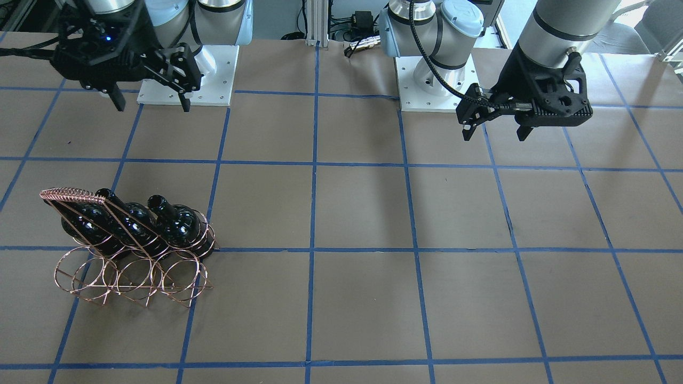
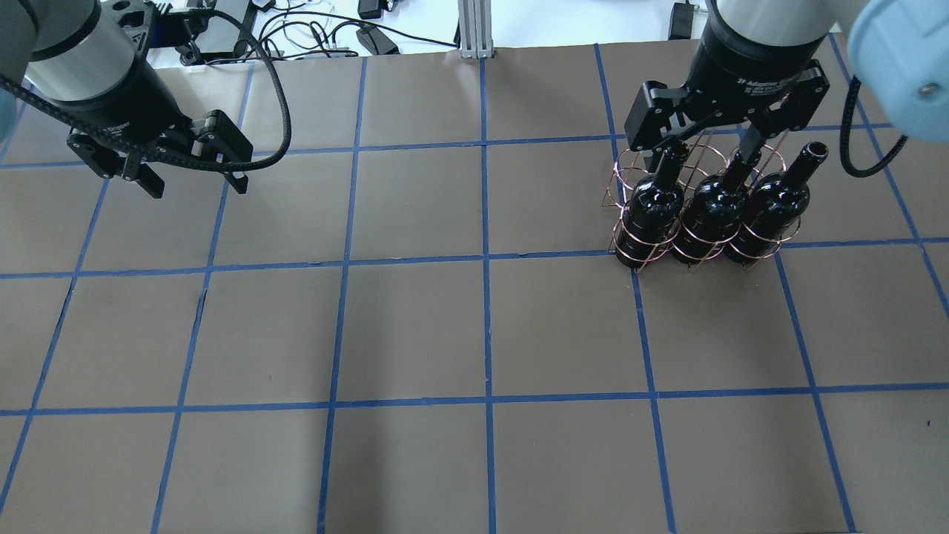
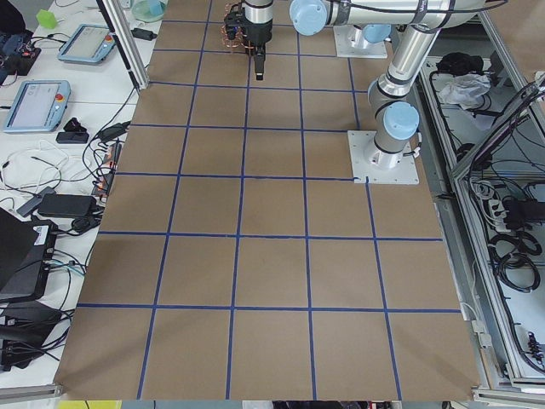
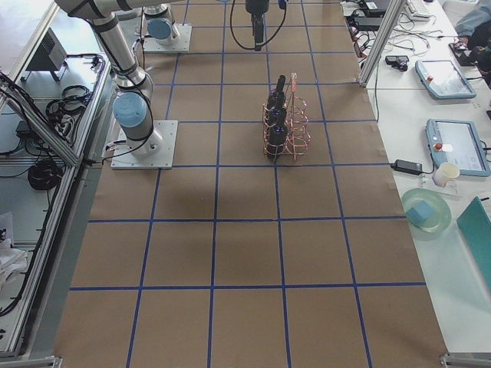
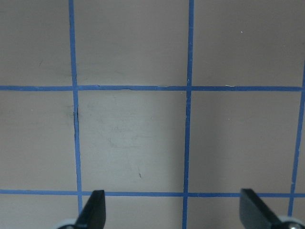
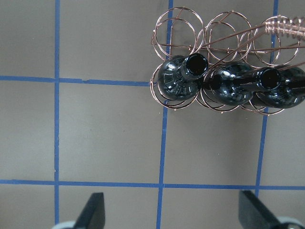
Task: Place wine into wine basket
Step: 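Open the right gripper and raise it above the rack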
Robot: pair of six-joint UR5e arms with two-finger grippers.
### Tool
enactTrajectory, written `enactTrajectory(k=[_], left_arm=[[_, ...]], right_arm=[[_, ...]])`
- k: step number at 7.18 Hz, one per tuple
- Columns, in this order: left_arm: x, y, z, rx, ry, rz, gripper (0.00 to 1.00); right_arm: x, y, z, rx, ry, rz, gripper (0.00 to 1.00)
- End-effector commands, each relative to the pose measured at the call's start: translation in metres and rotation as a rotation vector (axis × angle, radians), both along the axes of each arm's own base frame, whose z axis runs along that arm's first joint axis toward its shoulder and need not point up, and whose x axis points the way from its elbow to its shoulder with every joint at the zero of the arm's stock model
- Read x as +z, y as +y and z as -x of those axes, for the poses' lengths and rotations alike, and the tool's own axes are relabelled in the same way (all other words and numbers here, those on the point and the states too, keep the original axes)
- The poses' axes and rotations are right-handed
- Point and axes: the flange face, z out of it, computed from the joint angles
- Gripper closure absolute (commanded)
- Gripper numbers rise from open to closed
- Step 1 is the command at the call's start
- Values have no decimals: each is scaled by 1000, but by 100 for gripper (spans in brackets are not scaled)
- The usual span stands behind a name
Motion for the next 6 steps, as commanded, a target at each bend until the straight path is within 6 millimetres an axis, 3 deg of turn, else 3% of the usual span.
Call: enactTrajectory(k=[1,6], left_arm=[[-2,0,3,-3,7,-3,0],[-2,4,5,-3,1,-22,0]], right_arm=[[-1,2,-3,-1,0,-2,0],[-1,2,-1,-4,3,-3,0]])
